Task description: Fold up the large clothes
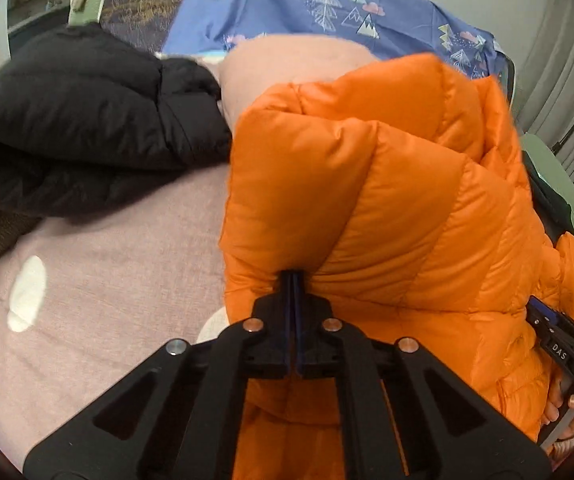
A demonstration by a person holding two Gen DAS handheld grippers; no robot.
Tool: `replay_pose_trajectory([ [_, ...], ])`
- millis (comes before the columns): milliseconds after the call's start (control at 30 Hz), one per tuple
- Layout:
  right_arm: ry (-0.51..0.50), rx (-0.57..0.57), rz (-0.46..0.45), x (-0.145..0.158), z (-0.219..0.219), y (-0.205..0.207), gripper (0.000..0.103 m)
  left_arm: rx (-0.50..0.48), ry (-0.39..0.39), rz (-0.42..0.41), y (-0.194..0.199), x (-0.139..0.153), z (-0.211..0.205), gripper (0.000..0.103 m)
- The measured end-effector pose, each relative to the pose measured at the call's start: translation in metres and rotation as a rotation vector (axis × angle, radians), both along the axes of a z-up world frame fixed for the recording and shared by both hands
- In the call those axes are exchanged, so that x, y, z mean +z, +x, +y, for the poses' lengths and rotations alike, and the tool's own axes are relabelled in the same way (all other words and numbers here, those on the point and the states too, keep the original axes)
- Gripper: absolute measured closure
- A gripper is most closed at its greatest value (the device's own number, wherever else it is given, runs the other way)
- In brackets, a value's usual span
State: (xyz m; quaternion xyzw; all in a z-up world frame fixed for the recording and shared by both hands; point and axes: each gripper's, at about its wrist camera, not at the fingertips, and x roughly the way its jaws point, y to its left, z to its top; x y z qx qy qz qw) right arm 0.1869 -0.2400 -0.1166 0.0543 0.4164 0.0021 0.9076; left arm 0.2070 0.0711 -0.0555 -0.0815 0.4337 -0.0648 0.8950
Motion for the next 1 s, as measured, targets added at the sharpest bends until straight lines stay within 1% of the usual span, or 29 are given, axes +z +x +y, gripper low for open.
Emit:
replay_pose_trajectory([
  [33,0.004,0.000,-0.002,-0.002,0.000,-0.001,0.069,0.001,-0.002,-0.020,-0.006,0.006,-0.001,0.100],
  [67,0.005,-0.001,-0.004,-0.001,0.000,-0.002,0.069,-0.005,-0.017,-0.057,-0.015,0.019,-0.004,0.100],
  [133,0.009,-0.003,-0.008,-0.004,-0.003,0.002,0.069,-0.057,-0.051,-0.123,-0.029,0.045,-0.018,0.098],
  [167,0.014,-0.004,-0.009,-0.003,-0.003,0.003,0.069,-0.089,-0.050,-0.145,-0.035,0.053,-0.028,0.093],
  [200,0.018,-0.005,-0.010,-0.004,-0.002,0.005,0.069,-0.125,-0.048,-0.159,-0.039,0.059,-0.040,0.076],
  [233,0.035,-0.005,-0.015,-0.003,-0.004,0.004,0.069,-0.183,-0.047,-0.176,-0.043,0.066,-0.057,0.059],
  [267,0.051,-0.004,-0.019,-0.001,-0.007,0.005,0.068,-0.230,-0.046,-0.191,-0.047,0.069,-0.072,0.055],
  [300,0.093,-0.012,-0.025,0.001,-0.012,0.002,0.068,-0.280,-0.036,-0.196,-0.049,0.068,-0.094,0.054],
  [367,0.173,-0.041,-0.044,0.011,-0.026,-0.008,0.069,-0.329,-0.014,-0.163,-0.044,0.057,-0.127,0.054],
  [400,0.245,-0.059,-0.084,0.025,-0.040,-0.021,0.069,-0.347,-0.003,-0.115,-0.038,0.042,-0.146,0.054],
  [433,0.289,-0.070,-0.127,0.038,-0.055,-0.035,0.069,-0.350,0.009,-0.068,-0.033,0.026,-0.158,0.054],
  [467,0.302,-0.085,-0.163,0.050,-0.069,-0.049,0.069,-0.343,0.037,-0.021,-0.029,0.009,-0.170,0.054],
  [500,0.296,-0.108,-0.202,0.063,-0.088,-0.066,0.069,-0.333,0.070,0.001,-0.025,-0.001,-0.175,0.053],
  [533,0.286,-0.134,-0.229,0.072,-0.104,-0.078,0.068,-0.324,0.119,-0.008,-0.028,-0.017,-0.184,0.053],
  [567,0.275,-0.191,-0.260,0.081,-0.132,-0.096,0.067,-0.324,0.148,-0.038,-0.032,-0.023,-0.189,0.052],
  [600,0.277,-0.241,-0.272,0.085,-0.153,-0.107,0.063,-0.328,0.172,-0.059,-0.035,-0.024,-0.194,0.051],
  [633,0.313,-0.352,-0.284,0.086,-0.193,-0.127,0.060,-0.330,0.173,-0.060,-0.036,-0.023,-0.196,0.051],
  [667,0.355,-0.415,-0.285,0.084,-0.215,-0.140,0.060,-0.333,0.162,-0.057,-0.035,-0.023,-0.196,0.051],
  [700,0.423,-0.499,-0.281,0.077,-0.243,-0.157,0.060,-0.334,0.143,-0.051,-0.035,-0.024,-0.196,0.051],
  [733,0.533,-0.640,-0.269,0.062,-0.279,-0.179,0.060,-0.333,0.128,-0.047,-0.033,-0.024,-0.193,0.050],
  [767,0.595,-0.704,-0.266,0.052,-0.295,-0.192,0.059,-0.334,0.111,-0.043,-0.033,-0.025,-0.190,0.050],
  [800,0.690,-0.767,-0.263,0.036,-0.315,-0.207,0.056,-0.334,0.101,-0.041,-0.034,-0.026,-0.188,0.050],
  [833,0.742,-0.777,-0.257,0.026,-0.322,-0.212,0.052,-0.334,0.095,-0.039,-0.032,-0.028,-0.185,0.050],
  [900,0.814,-0.753,-0.251,0.012,-0.332,-0.212,0.051,-0.335,0.091,-0.036,-0.031,-0.029,-0.185,0.050],
  [967,0.824,-0.757,-0.275,0.012,-0.336,-0.207,0.051,-0.335,0.089,-0.033,-0.025,-0.032,-0.183,0.050],
  [1000,0.825,-0.761,-0.282,0.014,-0.337,-0.205,0.049,-0.334,0.088,-0.033,-0.025,-0.032,-0.185,0.050],
])
